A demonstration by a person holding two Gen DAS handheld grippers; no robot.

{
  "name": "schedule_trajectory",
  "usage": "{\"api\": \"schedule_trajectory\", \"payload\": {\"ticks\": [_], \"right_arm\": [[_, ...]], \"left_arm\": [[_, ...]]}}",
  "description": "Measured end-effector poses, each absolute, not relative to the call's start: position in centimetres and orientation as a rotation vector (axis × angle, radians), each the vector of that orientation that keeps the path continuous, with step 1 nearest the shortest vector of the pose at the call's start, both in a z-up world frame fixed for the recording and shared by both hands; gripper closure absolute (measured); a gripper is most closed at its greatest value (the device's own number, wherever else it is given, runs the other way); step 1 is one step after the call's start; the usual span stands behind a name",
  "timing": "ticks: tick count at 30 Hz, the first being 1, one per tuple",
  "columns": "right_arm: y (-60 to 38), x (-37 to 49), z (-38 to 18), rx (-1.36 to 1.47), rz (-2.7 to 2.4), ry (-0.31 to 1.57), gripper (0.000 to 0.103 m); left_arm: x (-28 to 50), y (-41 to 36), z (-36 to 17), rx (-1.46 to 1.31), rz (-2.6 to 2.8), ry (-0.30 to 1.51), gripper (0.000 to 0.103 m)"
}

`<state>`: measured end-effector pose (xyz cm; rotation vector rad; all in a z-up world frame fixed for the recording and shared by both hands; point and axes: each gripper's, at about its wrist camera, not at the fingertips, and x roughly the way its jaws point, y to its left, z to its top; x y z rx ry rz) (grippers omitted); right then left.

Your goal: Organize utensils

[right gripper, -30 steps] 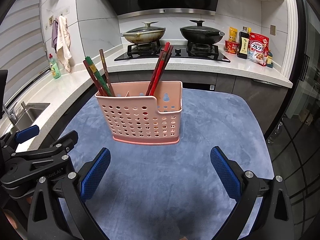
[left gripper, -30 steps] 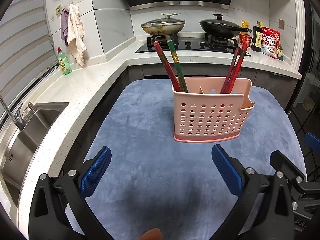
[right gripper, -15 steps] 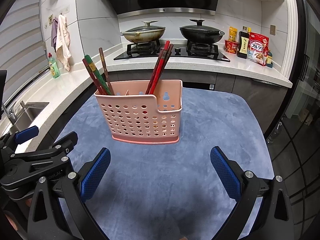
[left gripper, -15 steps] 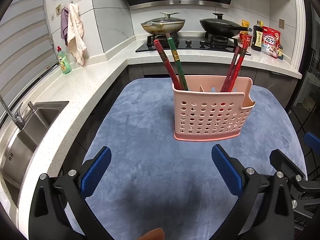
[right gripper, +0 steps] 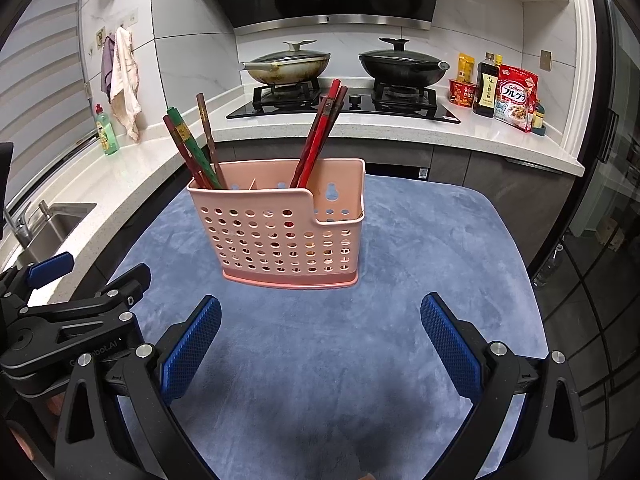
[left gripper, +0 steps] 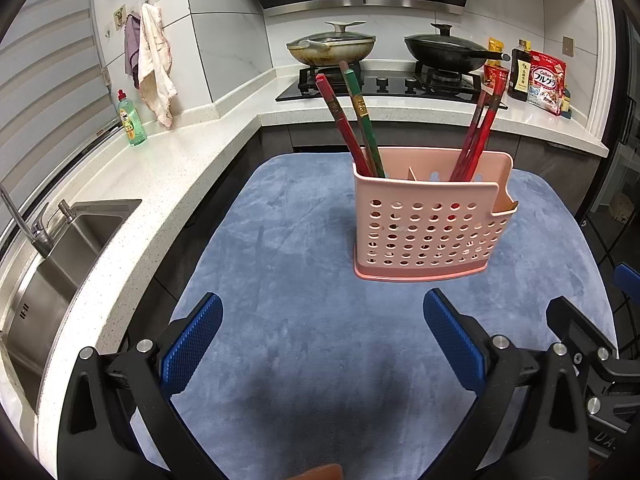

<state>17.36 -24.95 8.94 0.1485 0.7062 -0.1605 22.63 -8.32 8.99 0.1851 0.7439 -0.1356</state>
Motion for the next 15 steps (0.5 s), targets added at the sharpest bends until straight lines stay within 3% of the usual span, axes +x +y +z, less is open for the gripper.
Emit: {"api": "schedule_trajectory", "payload": {"ticks": [15], "right_arm": [[-24.84, 17.54, 8.73, 0.149, -0.163, 0.708, 0.007]], "left_arm": [[22.83, -7.99, 8.72, 0.184, -0.118, 0.750, 0.007]]}}
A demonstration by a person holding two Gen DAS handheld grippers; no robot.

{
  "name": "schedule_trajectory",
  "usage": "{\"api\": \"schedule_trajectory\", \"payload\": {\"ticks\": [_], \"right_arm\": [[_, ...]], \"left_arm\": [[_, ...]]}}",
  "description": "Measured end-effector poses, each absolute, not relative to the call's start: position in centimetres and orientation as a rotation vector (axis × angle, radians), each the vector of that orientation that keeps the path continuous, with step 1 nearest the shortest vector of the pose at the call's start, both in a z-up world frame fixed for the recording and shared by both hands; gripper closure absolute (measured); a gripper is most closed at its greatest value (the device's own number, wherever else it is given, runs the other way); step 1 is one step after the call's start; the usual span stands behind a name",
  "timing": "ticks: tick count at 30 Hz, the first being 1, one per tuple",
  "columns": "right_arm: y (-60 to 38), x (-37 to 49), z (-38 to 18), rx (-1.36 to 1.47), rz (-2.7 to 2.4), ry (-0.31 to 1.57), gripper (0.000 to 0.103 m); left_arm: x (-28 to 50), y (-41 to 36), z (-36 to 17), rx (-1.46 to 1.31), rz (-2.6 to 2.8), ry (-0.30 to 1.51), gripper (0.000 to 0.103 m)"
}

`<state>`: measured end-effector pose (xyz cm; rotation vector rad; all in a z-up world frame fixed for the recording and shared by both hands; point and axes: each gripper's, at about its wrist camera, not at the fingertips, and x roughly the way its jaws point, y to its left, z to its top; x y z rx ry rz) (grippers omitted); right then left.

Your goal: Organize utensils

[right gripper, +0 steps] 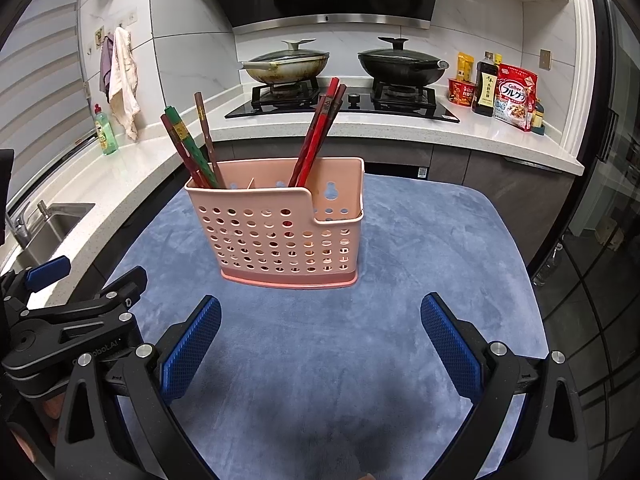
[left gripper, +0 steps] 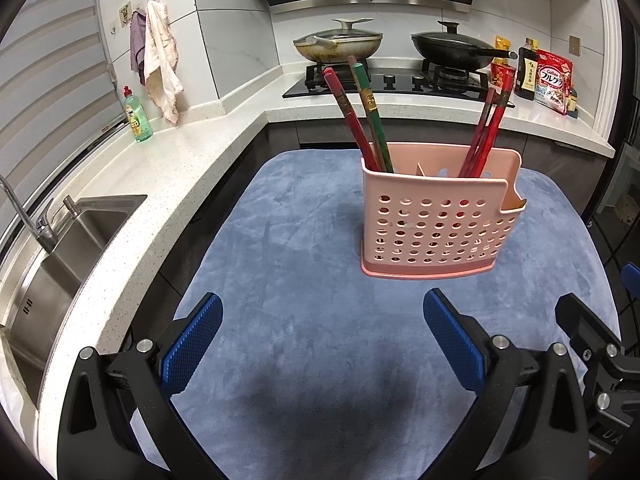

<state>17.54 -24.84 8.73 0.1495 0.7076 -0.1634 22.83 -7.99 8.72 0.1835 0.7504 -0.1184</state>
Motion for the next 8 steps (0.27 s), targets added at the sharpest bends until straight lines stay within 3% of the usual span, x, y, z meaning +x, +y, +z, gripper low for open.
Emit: {"api": "schedule_trajectory", "payload": {"ticks": [8], "right_arm": [[-24.95, 17.57, 8.73, 0.150, -0.169, 0.705, 0.007]], "left_arm": [[23.00, -7.95, 8.55, 0.167, -0.136, 0.759, 0.007]]}}
